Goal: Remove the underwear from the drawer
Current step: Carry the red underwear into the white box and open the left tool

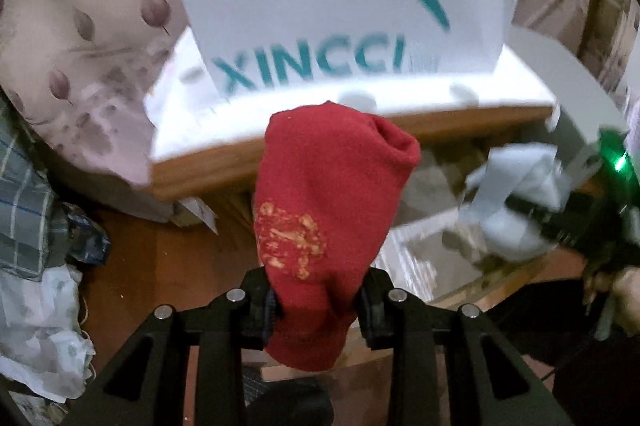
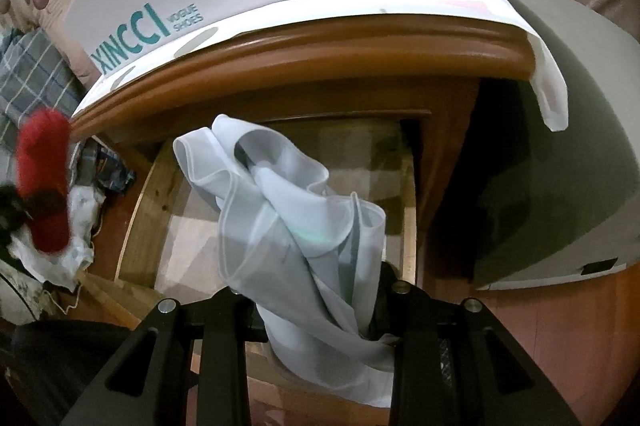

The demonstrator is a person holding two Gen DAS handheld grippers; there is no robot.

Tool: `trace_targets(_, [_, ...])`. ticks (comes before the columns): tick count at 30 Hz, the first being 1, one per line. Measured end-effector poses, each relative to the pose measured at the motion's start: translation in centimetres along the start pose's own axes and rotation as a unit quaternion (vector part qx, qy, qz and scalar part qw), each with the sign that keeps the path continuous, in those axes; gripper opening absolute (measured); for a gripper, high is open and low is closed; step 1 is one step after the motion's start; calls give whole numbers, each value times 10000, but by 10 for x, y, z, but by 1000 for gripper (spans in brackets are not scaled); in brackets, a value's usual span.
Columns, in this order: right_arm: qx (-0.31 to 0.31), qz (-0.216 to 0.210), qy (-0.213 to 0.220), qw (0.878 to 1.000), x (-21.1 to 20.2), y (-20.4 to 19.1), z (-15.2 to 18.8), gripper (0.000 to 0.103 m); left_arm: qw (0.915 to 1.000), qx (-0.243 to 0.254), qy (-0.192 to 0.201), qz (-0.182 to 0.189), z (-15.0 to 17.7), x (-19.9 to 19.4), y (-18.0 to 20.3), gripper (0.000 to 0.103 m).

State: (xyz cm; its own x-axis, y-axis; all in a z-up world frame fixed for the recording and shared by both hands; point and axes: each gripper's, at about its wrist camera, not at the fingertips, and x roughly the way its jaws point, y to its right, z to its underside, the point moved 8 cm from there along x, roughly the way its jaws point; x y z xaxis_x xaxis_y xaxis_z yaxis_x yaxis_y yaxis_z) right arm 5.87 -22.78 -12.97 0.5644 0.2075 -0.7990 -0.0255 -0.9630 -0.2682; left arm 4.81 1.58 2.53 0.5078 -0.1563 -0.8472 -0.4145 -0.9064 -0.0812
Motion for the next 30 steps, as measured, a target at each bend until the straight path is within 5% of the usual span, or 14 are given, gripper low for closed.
trace_targets(5, [9,-5,1,10000,-1,1,-1,30,9983,-466,350,78,-35,-44,-19,32])
trace_targets(14, [-58,-1,-20,10000,0,-1,0,30,9934,-507,977,-307,-124,-95,-44,32])
trace_targets(20, [-113,-17,-37,9999,0,-5,0,30,9919,-409,1150,-364,-186,-92,-42,32])
trace_targets(30, [-46,-102,-54,9999,0,-3,0,30,9961,-428,696,-342,-243,-31,-34,32])
